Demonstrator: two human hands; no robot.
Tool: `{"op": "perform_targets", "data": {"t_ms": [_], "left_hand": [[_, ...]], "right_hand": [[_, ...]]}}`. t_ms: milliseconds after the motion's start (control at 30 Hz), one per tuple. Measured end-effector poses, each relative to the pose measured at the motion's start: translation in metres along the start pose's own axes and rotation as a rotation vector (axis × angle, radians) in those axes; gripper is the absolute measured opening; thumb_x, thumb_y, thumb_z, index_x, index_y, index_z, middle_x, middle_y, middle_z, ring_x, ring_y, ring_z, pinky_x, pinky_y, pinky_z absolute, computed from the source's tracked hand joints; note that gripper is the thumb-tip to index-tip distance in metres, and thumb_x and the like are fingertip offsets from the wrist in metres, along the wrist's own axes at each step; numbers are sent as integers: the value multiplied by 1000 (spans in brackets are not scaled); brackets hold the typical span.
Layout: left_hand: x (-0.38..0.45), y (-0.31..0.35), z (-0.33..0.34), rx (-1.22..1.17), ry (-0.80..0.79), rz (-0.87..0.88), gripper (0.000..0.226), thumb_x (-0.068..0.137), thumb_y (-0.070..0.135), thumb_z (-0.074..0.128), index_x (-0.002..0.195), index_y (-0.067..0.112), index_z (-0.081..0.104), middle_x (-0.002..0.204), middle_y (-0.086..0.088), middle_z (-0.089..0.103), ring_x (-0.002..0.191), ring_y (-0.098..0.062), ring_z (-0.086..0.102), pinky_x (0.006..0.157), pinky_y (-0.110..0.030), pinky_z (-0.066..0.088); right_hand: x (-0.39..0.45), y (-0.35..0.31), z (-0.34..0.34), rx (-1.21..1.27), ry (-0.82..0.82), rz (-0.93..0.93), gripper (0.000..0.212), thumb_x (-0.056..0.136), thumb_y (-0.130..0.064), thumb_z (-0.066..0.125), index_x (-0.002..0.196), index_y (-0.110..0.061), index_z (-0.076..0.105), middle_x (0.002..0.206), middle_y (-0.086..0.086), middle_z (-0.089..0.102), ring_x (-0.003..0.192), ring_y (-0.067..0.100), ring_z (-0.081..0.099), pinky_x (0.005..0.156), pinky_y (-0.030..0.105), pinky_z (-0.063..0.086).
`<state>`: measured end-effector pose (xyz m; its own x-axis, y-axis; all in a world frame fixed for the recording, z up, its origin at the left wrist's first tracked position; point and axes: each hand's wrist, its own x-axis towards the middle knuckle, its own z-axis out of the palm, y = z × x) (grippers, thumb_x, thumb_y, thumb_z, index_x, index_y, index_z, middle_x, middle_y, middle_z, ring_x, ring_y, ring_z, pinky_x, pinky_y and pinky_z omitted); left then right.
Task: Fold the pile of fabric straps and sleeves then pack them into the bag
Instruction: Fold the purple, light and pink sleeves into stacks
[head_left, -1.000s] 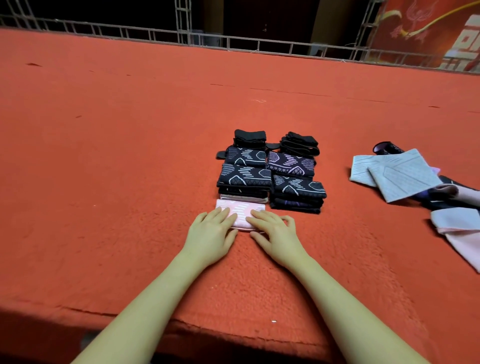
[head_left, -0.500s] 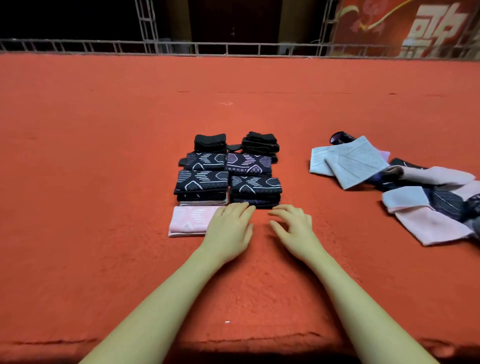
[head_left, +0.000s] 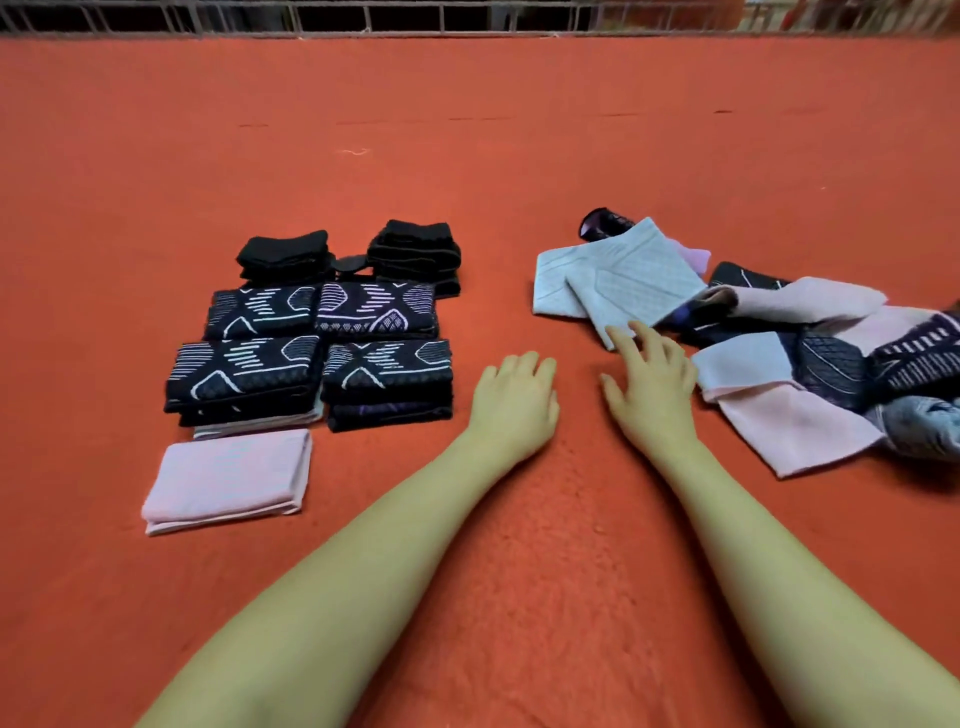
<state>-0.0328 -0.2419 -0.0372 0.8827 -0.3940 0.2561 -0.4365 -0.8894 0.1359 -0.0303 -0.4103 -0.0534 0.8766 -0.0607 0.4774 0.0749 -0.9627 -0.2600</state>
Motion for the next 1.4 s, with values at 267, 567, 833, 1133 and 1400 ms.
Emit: {"op": "perform_targets", "data": {"t_ms": [267, 567, 833, 1133, 1400], "left_hand": [[78, 23, 34, -50, -5, -26, 55, 97, 36, 43, 146, 17, 31, 153, -8, 28, 136, -25, 31, 103, -38, 28], [92, 13, 49, -155, -14, -19, 55, 97, 41, 43, 148, 31, 28, 156, -3, 24, 141, -16, 24, 108, -36, 18], [119, 9, 49, -93, 90, 105, 42, 91, 44, 55, 128, 25, 57, 146, -6, 36, 134, -27, 30, 102, -38, 20], [127, 2, 60, -166, 172, 274, 15, 85, 23, 66, 93, 12, 73, 117, -7, 59, 112, -29, 51, 88, -39, 22], [108, 2, 49, -198, 181, 208, 17, 90, 21, 54, 82, 12, 66, 91, -2, 61, 89, -24, 59, 79, -31, 20]], "right_hand": [[50, 50, 25, -153, 107, -176, 35, 76, -29, 62, 108, -17, 69, 132, 12, 57, 112, 38, 53, 88, 43, 37], [66, 56, 29, -155, 191, -222, 23, 81, -26, 48, 73, -18, 68, 122, 3, 64, 110, 26, 41, 83, 36, 24], [66, 58, 33, -146, 130, -136, 30, 80, -24, 44, 95, -17, 69, 126, 2, 63, 120, 29, 54, 90, 37, 23], [68, 55, 36, -97, 175, -103, 25, 83, -23, 39, 74, -17, 62, 117, 1, 66, 114, 27, 59, 83, 34, 22], [47, 48, 27, -79, 70, -165, 36, 80, -36, 42, 97, -17, 68, 119, 0, 65, 114, 24, 56, 86, 34, 21]]}}
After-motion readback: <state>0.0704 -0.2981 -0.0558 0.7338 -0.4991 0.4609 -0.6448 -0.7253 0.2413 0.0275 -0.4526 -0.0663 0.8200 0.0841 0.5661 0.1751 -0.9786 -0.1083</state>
